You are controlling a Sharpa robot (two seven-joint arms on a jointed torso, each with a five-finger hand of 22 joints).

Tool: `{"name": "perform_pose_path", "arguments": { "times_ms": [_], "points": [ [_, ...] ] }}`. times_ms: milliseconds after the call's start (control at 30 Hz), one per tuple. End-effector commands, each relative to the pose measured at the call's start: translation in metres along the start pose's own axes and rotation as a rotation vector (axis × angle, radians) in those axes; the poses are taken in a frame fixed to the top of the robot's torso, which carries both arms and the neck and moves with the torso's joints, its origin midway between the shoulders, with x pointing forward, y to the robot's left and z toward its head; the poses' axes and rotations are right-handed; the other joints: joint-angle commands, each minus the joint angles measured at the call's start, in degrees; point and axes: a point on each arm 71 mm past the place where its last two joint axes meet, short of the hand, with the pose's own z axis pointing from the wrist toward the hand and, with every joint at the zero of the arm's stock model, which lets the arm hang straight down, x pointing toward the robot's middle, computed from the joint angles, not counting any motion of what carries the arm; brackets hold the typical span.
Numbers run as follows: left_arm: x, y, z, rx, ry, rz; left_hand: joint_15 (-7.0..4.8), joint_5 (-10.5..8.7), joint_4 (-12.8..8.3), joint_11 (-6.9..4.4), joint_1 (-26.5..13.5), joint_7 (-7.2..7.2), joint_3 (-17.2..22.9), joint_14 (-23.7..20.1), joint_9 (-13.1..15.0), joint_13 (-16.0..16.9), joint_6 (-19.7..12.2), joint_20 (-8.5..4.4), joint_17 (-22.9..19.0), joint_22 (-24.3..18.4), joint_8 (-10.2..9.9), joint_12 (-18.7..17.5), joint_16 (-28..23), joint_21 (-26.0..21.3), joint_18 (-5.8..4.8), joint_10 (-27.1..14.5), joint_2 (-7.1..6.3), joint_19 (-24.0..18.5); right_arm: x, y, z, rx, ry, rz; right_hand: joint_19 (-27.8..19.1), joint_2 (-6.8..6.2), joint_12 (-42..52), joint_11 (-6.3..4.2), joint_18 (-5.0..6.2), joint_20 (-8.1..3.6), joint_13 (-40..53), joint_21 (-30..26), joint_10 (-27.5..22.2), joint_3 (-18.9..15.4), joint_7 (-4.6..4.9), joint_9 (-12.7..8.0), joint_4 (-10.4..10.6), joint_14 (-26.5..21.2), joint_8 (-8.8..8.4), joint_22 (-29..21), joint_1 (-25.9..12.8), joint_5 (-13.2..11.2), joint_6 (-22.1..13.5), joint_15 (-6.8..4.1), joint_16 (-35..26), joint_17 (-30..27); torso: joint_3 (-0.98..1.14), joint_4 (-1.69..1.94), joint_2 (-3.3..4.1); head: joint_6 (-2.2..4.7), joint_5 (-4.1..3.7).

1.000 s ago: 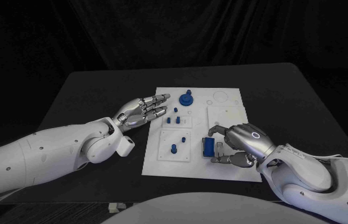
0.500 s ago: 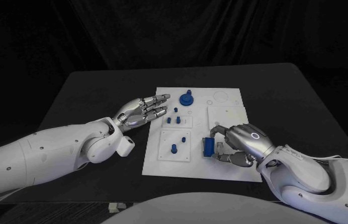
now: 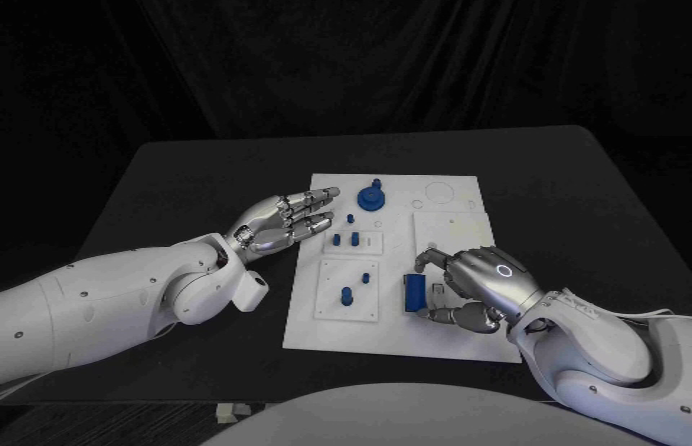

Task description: Assemble the parts on the task board

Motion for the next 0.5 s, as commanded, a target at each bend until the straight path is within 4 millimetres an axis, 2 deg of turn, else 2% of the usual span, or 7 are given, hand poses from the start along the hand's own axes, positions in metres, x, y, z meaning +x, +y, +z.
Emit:
{"name": "perform_pose_path", "arguments": {
  "times_ms": [33,133,233,333,433,500],
  "points": [
    [0.0018,-0.001,0.0006,0.016,0.01,-0.011,0.32,0.32,-0.24,0.24,0.64,2.7,0.16,0.06,0.06,0.03,0.38,0.1,0.09,0.07,0.16,0.02,0.36,0.33,-0.61,0.02,0.05,0.36,0.0009,-0.0003,-0.0005,0.018,0.003,-0.009,-0.34,-1.24,-0.44,0.55,0.57,0.29,13.61,-0.39,5.04,-0.8,0.19,-0.91,0.07,0.75,0.47,8.92,-1.29,-4.21,-1.35,0.56,-0.32,-0.26,0.0,0.01,-0.01,0.01,0.0],
    [0.0018,-0.0009,0.0007,0.016,0.01,-0.012,0.35,0.41,-0.34,0.26,0.69,2.73,0.23,0.05,0.07,0.02,0.41,0.1,0.09,0.1,0.16,-0.02,0.36,0.34,-0.64,0.01,0.03,0.39,0.0013,-0.0006,-0.0004,0.024,0.008,-0.011,-0.46,-2.05,-0.61,0.67,0.65,0.37,13.45,-0.93,4.94,-1.27,0.3,-1.48,0.14,0.66,0.51,8.8,-1.62,-5.02,-2.34,0.61,-0.52,-0.59,0.0,0.02,-0.03,0.01,-0.09],
    [0.0019,-0.0009,0.0007,0.016,0.011,-0.012,0.35,0.41,-0.34,0.26,0.69,2.73,0.23,0.05,0.07,0.02,0.41,0.1,0.09,0.1,0.16,-0.02,0.36,0.34,-0.64,0.01,0.03,0.39,0.0017,-0.0008,-0.0001,0.028,0.011,-0.012,-0.52,-2.05,-0.7,0.67,0.7,0.37,13.36,-1.2,4.89,-1.27,0.31,-1.5,0.14,0.63,0.51,8.74,-1.63,-5.03,-2.36,0.61,-0.61,-0.76,0.0,0.01,-0.02,0.01,-0.08],
    [0.002,-0.0009,0.0008,0.015,0.011,-0.012,0.35,0.41,-0.34,0.26,0.69,2.73,0.23,0.05,0.07,0.02,0.41,0.1,0.09,0.1,0.16,-0.02,0.36,0.34,-0.64,0.01,0.03,0.39,0.0022,-0.0006,0.0004,0.027,0.013,-0.013,-0.51,-1.12,-0.73,0.72,0.7,0.44,13.33,-1.24,4.86,-0.67,0.33,-1.83,0.08,0.61,1.45,8.74,-1.57,-3.66,-1.76,0.68,-0.65,-0.76,0.02,0.02,-0.01,0.01,-0.05],
    [0.0021,-0.0008,0.0009,0.015,0.012,-0.013,0.35,0.41,-0.34,0.26,0.69,2.73,0.23,0.05,0.07,0.02,0.41,0.1,0.09,0.1,0.16,-0.02,0.36,0.34,-0.64,0.01,0.03,0.39,0.0026,-0.0004,0.0008,0.028,0.017,-0.014,-0.53,-1.11,-0.78,0.71,0.72,0.45,13.27,-1.36,4.83,-0.67,0.3,-1.92,0.08,0.61,1.69,8.72,-1.67,-3.72,-1.59,0.67,-0.67,-0.8,0.02,0.01,0.0,0.01,-0.1],
    [0.0021,-0.0008,0.0009,0.015,0.012,-0.013,0.37,0.44,-0.39,0.27,0.71,2.74,0.27,0.06,0.06,0.03,0.38,0.1,0.09,0.1,0.15,-0.01,0.37,0.35,-0.65,0.01,0.03,0.39,0.0029,-0.0004,0.001,0.028,0.018,-0.015,-0.54,-0.61,-0.87,0.66,0.74,0.46,13.18,-1.52,4.77,-0.34,0.24,-2.11,0.03,0.55,2.37,8.69,-1.56,-3.4,-0.97,0.66,-0.81,-1.01,0.01,0.01,0.01,0.01,-0.13]
  ]
}}
